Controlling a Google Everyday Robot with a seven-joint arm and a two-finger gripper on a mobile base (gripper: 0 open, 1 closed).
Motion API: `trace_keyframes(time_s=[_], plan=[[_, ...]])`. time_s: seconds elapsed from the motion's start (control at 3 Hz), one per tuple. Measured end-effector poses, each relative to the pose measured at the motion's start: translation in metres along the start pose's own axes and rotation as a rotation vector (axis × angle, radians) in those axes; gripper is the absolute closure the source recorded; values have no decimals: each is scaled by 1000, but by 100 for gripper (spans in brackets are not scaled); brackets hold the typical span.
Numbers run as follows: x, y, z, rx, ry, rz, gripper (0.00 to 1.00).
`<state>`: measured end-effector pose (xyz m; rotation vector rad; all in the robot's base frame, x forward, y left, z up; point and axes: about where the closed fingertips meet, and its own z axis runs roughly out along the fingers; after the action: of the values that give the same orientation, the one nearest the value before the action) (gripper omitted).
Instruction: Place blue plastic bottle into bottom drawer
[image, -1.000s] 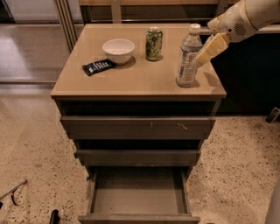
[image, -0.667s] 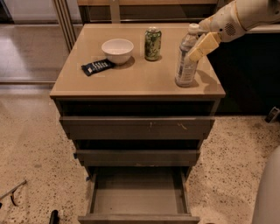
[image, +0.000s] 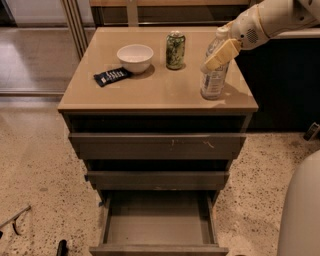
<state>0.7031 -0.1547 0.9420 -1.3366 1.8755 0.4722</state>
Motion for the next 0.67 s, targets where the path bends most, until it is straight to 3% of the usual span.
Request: trace_keyframes(time_s=[0.67], plan=[[0,0,0,0,0,0,60]])
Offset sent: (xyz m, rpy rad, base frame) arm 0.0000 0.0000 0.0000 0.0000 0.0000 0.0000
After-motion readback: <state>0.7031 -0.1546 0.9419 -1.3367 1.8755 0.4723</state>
